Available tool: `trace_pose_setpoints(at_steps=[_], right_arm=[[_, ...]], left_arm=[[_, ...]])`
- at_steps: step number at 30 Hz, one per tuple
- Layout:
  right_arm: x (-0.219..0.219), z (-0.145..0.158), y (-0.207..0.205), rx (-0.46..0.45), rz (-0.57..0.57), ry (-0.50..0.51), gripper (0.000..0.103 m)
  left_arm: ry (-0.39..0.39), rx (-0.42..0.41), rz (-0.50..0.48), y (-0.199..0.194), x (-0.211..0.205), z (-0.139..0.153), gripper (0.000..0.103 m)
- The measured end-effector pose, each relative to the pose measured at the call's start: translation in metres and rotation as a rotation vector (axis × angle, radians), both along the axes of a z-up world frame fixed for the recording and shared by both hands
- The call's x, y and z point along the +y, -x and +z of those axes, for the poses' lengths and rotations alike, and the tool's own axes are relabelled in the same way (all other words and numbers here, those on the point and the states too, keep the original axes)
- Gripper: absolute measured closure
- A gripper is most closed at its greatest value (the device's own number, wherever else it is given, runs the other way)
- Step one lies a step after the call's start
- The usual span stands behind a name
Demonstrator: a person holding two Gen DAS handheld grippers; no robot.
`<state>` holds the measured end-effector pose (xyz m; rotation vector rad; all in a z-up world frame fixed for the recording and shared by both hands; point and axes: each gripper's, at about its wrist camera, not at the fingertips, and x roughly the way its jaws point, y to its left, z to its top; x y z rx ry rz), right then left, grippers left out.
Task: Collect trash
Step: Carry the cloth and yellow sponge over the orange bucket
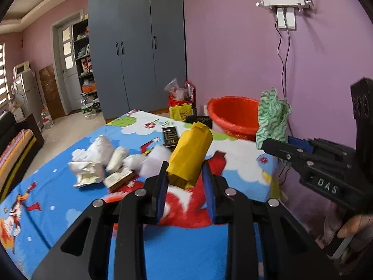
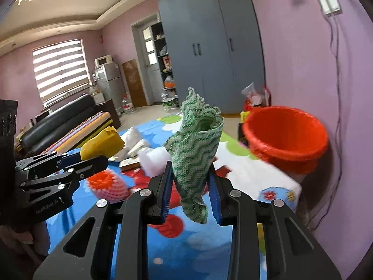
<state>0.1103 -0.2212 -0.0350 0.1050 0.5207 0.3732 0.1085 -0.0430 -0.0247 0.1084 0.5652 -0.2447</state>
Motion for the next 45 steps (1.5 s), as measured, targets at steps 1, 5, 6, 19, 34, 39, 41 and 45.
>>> trace_pose_setpoints(at_steps=[1,5,6,19,34,39,41,45], right_arm=[[-0.005,-0.001,-0.001,-0.003,-0.009,0.0,0.072],[-0.024,-0.003,-0.008,-0.01,-0.052,0.01,0.072],[-0.027,-0.004,-0.01,-0.009,-0.062,0.011,0.072],[-0.099,-0.016,-0.068,-0.002,-0.2,0.033,0.071],[-0.16,-0.058,-0.148,0.067,-0.255,0.02,0.071],[-0.152,-0.077,-0.139,0.106,-0.249,0.011,0.071],[-0.15,-0.08,-0.134,0.113,-0.248,0.006,0.071],[-0.148,-0.076,-0.125,0.102,-0.25,0.01,0.071]], left_arm=[[0.017,0.008,-0.01,-0.005,-0.006,-0.001,0.075],[0.035,0.011,-0.047,-0.021,-0.03,-0.003,0.075],[0.043,0.01,-0.056,-0.027,-0.037,-0.004,0.075],[0.063,-0.01,-0.174,-0.108,-0.109,-0.007,0.075],[0.117,0.035,-0.188,-0.195,-0.143,-0.025,0.054],[0.05,0.152,-0.211,-0.163,-0.136,-0.064,0.054],[0.018,0.185,-0.227,-0.154,-0.137,-0.078,0.054],[-0.001,0.256,-0.245,-0.15,-0.14,-0.103,0.054]])
